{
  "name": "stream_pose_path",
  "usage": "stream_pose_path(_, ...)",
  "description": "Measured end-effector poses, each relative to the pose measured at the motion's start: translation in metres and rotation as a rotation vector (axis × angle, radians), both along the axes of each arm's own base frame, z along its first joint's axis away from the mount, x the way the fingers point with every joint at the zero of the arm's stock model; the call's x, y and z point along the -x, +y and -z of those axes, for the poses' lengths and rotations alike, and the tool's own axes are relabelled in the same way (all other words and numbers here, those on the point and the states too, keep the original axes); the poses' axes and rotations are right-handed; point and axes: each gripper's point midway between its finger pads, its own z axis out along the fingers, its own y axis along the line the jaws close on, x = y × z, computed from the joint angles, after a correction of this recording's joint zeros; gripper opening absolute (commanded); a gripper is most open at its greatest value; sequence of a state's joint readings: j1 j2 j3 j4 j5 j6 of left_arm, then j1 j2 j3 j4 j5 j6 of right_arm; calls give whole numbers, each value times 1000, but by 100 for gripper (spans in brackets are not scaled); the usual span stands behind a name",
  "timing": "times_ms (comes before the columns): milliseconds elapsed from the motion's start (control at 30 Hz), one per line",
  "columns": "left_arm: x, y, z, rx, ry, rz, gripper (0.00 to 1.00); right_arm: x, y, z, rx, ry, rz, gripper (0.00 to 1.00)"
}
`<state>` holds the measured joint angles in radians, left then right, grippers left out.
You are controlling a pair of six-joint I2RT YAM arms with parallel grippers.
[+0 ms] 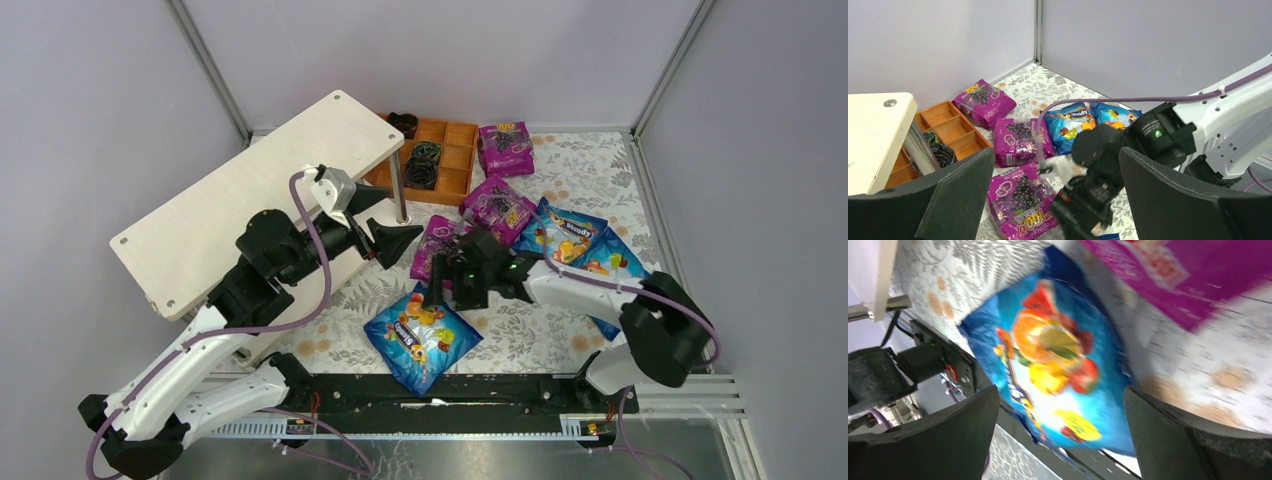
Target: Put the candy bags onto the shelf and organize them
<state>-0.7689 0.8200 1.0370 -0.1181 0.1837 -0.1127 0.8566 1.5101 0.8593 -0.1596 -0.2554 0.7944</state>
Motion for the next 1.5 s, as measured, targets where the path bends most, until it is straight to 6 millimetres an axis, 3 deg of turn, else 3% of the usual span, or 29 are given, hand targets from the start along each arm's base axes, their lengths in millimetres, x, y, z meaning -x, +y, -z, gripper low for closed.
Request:
stream_pose_path(100, -1, 1, 0, 0, 1, -3, 99, -3, -37, 5, -14, 2, 17, 100)
stream_pose_path(233, -2, 2, 0, 1, 1, -9, 99, 2, -75, 31, -12, 79, 30, 96)
stream_pose_path(467, -6, 2, 2, 1, 14, -23, 99, 25, -52, 39, -196, 187, -73, 67)
stream_pose_path(600, -16, -4, 17, -3, 95, -46, 99, 36, -46, 46, -272, 243, -40, 38)
stream_pose_path(700, -24, -13, 43, -21, 222, -57, 99, 36, -39, 52, -285, 283, -8, 22)
stream_pose_path(833, -18, -21, 80, -17, 393, -38, 98, 31, -35, 49, -311, 274, 34, 0)
stream_pose_path(1033, 12, -41, 131, 7, 639, 64, 94, 31, -48, 44, -348, 221, 172, 0)
stream_pose_path(1233, 65, -88, 168, -67, 790, 204, 85, 36, -77, 40, -361, 143, 334, 0)
stream_pose_path(1367, 81, -96, 214, -132, 902, 173, 90, 31, -90, 30, -348, 66, 387, 24)
stream_pose_path(1500, 78, -71, 274, -185, 1004, 13, 93, 29, -97, 23, -300, -6, 350, 43)
